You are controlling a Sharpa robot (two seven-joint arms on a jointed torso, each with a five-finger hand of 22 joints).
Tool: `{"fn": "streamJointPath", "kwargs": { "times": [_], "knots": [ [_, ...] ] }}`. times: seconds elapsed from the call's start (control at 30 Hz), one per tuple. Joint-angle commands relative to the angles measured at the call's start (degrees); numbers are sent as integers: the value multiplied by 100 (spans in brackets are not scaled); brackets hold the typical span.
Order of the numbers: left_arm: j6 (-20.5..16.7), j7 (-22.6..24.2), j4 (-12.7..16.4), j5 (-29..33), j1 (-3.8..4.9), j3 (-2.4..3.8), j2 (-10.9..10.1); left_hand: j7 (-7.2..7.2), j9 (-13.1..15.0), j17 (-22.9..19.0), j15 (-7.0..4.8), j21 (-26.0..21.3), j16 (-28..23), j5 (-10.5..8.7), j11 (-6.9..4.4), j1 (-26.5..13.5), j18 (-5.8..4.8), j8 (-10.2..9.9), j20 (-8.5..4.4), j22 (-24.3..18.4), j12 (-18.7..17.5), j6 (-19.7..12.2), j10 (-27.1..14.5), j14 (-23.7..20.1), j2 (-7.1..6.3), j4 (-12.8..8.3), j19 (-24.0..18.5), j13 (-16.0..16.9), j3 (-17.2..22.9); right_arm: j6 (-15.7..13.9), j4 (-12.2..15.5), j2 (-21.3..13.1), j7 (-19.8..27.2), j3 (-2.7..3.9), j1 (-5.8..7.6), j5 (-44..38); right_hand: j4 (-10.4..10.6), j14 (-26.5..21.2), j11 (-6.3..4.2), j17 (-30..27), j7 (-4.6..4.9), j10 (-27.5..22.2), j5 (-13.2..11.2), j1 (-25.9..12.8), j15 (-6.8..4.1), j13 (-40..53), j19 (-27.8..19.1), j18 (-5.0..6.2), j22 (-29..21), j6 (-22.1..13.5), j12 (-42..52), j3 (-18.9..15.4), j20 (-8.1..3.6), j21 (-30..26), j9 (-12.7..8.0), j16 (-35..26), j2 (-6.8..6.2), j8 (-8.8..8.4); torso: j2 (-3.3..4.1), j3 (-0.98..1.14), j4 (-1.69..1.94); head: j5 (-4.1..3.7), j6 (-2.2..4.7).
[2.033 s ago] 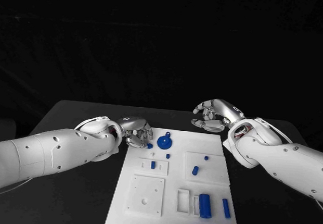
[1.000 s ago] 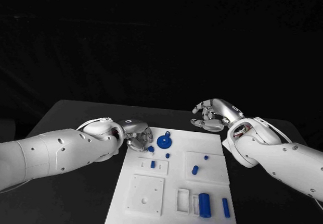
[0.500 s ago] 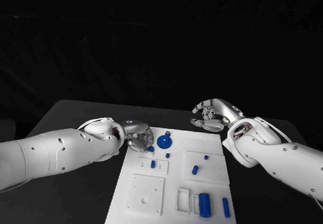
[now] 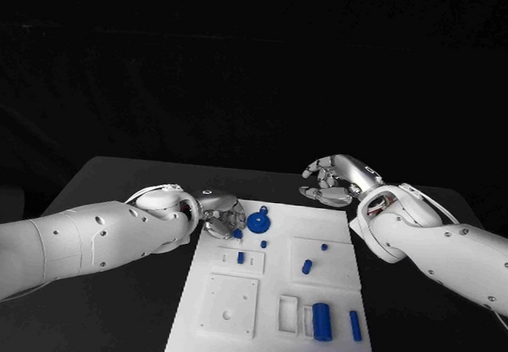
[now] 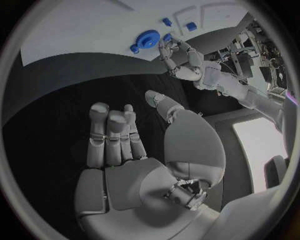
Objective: Assemble the parts on the task board
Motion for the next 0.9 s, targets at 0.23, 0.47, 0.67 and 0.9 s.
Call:
{"fn": "streamJointPath", "kwargs": {
  "times": [0.23, 0.47, 0.67, 0.9],
  "knots": [
    [444, -35, 13, -196, -48, -31, 27, 19, -7, 17, -51, 99, 94, -63, -55, 11, -44, 25, -407, 134, 181, 28, -70, -27, 20, 27, 37, 23, 181, 62, 15, -3, 46, 2, 2, -52, -18, 43, -30, -8, 38, 13, 30, -1, -6, -7, 3, 173, 103, -6, 29, -31, -46, -23, 6, 30, 35, 19, 0, 1, 4, -13, -10],
    [568, -102, 16, -378, -48, -33, 35, 224, 21, 2, -44, 179, 156, -93, -40, -106, -44, 175, -425, 128, 347, 271, -144, -41, 26, 44, 22, 22, 203, 63, 12, -5, 48, 2, 2, -52, -17, 43, -30, -7, 38, 13, 31, -4, -6, -8, 4, 173, 103, -5, 30, -33, -46, -23, 6, 30, 35, 20, -1, 0, 2, -14, -17],
    [577, -117, 18, -578, -48, -34, 40, 235, 30, -4, -43, 219, 195, -125, -37, -184, -44, 240, -438, 124, 425, 394, -132, -9, 6, 77, 44, 14, 175, 64, 14, -7, 47, 2, 2, -52, -15, 43, -30, -7, 37, 13, 33, -6, -6, -9, 4, 173, 103, -4, 32, -34, -45, -23, 6, 31, 35, 20, 0, 1, 2, -14, -21],
    [535, -126, 16, -796, -48, -42, 50, 192, 24, -4, -93, 287, 275, -304, -83, -262, -40, 285, -491, 119, 534, 492, -64, 73, -39, 146, 115, -11, 131, 64, 14, -7, 48, 2, 2, -52, -14, 44, -30, -7, 37, 13, 35, -8, -6, -9, 5, 173, 103, -3, 33, -35, -45, -23, 7, 31, 35, 21, 0, 2, 3, -14, -34]
  ]
}}
